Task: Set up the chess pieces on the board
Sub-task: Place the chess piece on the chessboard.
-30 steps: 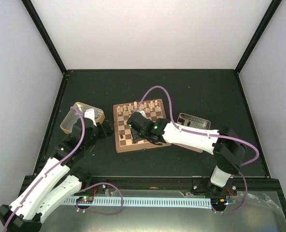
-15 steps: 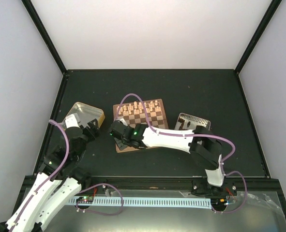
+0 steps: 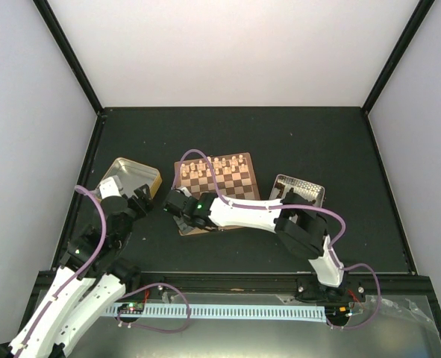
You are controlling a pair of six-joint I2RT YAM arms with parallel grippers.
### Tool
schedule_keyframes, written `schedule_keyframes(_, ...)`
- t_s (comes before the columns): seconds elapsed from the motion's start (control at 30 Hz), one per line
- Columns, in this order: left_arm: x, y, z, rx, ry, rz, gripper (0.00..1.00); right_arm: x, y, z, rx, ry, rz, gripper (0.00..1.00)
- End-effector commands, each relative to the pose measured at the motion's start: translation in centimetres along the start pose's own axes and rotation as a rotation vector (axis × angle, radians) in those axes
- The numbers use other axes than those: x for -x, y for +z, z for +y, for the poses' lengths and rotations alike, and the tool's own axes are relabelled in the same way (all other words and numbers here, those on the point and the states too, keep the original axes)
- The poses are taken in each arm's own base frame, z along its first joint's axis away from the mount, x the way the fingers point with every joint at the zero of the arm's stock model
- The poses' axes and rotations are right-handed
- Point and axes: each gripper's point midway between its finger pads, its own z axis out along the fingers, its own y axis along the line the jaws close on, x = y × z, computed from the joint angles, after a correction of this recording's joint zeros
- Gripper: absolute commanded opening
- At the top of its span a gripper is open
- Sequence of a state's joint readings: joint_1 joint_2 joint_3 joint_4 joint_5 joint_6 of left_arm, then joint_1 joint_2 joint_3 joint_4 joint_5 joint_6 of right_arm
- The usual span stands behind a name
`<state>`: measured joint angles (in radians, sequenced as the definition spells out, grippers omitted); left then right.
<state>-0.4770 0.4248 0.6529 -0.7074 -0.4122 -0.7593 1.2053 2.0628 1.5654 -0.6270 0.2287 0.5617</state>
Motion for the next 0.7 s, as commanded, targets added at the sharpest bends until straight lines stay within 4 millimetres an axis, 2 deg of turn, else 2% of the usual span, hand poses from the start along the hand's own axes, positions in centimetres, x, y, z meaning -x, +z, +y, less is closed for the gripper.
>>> schedule_keyframes(0.0,1.3,-0.8,-0.2,-0.004,-0.016,-0.038,0.82,0.8,0.3,0.2,-0.024,-0.012,-0.017,0.07)
schedule_keyframes(0.2,1.2,-0.7,-0.3,-0.008,-0.011,-0.03,0.82,1.0,0.3,0.1,-0.035,-0.009,-0.025,0.15)
schedule_keyframes(0.4,1.1,-0.6,-0.6,-0.021,-0.007,-0.02,0.82,1.9,-0.9,0.1,-0.027,0.002,-0.053,0.23)
schedule_keyframes(0.57,1.1,-0.6,-0.9,-0.036,-0.001,-0.015,0.83,3.7,-4.2,0.3,0.049,0.05,-0.12,0.32)
schedule_keyframes(0.67,1.1,-0.7,-1.3,-0.054,0.004,-0.015,0.84,4.6,-7.2,-1.1,0.077,0.108,-0.177,0.33)
